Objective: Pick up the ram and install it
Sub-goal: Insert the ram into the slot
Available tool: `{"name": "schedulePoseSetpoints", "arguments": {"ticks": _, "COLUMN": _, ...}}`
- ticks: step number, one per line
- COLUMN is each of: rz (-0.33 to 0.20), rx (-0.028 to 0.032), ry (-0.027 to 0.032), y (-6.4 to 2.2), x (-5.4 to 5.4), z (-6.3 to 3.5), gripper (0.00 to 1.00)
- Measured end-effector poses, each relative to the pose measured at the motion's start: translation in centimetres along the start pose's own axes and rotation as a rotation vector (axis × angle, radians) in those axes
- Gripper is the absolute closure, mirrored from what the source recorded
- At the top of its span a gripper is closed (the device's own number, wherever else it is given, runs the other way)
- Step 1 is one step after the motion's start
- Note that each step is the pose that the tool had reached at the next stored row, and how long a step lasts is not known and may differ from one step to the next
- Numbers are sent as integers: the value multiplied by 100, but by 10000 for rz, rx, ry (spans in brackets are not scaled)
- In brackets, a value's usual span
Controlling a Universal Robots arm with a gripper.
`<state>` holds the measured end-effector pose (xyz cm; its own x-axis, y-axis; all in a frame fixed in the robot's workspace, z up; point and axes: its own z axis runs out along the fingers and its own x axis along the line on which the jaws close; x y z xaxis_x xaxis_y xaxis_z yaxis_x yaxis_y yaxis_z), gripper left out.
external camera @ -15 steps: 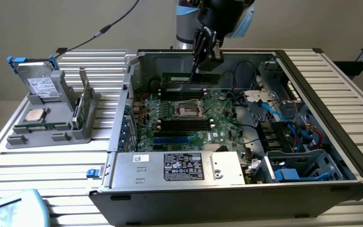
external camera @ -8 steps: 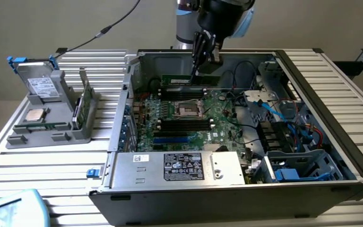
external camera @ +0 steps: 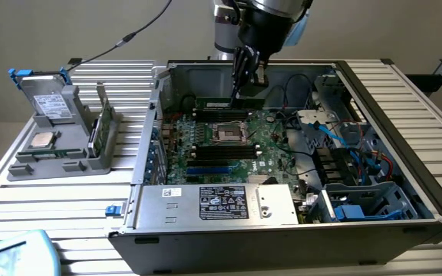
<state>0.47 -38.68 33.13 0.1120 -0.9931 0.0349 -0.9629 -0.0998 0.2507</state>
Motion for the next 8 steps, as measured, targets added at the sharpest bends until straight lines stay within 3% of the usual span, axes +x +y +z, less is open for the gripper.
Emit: {"name": "schedulePoseSetpoints", "arguments": {"ticks": 8, "rz": 2, "rx": 15, "ry": 3, "y": 1, "x": -10, "z": 151, "gripper": 85}}
